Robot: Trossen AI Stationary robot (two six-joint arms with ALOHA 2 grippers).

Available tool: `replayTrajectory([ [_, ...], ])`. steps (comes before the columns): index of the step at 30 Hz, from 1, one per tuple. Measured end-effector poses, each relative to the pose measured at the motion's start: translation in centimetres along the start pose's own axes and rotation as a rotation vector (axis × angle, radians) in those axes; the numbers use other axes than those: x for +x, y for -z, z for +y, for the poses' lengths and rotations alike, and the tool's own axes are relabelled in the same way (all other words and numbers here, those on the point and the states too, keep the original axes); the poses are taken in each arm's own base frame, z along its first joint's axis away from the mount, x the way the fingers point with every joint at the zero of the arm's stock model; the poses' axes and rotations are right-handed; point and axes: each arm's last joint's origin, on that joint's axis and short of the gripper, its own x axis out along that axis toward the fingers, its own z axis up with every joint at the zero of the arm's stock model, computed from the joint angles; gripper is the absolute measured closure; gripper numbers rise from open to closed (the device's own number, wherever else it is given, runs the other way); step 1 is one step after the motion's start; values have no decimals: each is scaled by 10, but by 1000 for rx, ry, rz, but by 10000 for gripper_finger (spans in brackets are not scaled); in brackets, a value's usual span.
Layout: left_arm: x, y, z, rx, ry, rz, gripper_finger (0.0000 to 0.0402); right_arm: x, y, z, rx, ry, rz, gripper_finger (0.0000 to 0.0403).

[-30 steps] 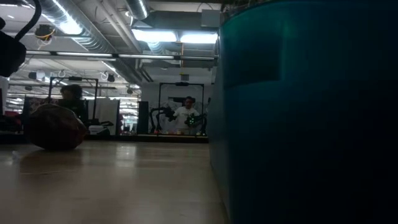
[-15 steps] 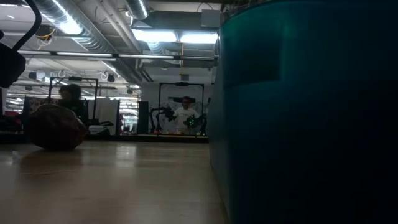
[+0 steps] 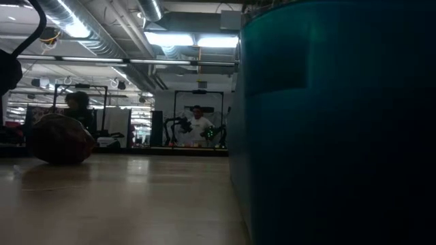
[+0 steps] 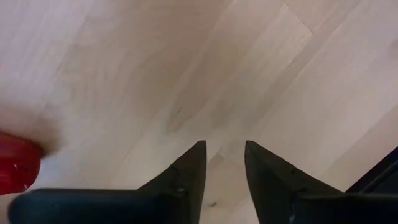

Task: Sort produce into baskets
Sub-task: Put the green mushroom into the yellow bin

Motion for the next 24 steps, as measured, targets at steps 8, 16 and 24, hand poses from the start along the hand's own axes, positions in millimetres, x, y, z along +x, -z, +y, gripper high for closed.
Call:
replayTrajectory([
  [8,0,4,1,16,9,134,215,0,0,0,-4,0,0,162],
  [16,0,5,4,7,-19,155,186,0,0,-1,-30,25,-9,162],
  [24,0,8,3,-9,-24,157,191,0,-1,-1,-30,41,-15,162],
])
